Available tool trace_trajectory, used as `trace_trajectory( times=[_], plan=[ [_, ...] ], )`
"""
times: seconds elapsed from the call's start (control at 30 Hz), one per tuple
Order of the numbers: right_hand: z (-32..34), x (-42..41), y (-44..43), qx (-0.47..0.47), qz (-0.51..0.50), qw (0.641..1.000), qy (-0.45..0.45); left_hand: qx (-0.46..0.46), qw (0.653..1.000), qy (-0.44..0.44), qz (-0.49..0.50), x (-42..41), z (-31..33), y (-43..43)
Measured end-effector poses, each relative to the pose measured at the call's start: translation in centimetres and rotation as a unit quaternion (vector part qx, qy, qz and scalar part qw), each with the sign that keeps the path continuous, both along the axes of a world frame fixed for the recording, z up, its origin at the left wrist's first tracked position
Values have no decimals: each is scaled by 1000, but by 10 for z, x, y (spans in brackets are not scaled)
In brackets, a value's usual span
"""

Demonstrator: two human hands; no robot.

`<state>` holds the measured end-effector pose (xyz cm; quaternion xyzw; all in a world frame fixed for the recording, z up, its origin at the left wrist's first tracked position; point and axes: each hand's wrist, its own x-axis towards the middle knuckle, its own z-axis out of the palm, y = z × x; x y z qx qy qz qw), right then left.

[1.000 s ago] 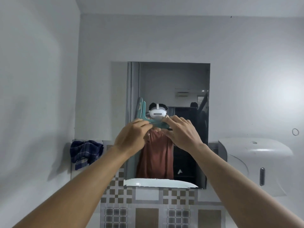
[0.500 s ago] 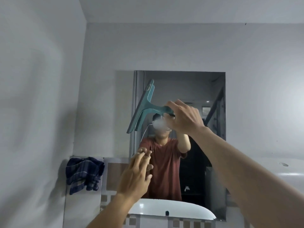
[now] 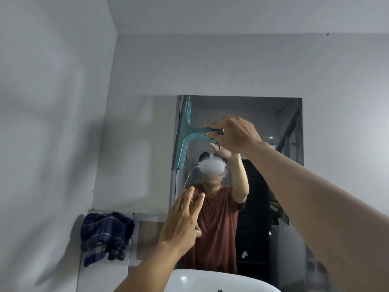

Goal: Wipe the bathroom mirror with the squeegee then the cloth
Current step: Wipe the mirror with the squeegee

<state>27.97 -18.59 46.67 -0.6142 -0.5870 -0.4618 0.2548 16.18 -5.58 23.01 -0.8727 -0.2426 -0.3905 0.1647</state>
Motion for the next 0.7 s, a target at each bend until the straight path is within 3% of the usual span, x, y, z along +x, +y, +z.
trace_trajectory(
  times=[0.4,0.7],
  plan=[
    [23,2,4,-63,-57,996,-18,-8,1000,-18,5,1,3,3],
    [15,15,1,-52,-67,996,-11,-11,1000,-26,0,1,3,7]
  ],
)
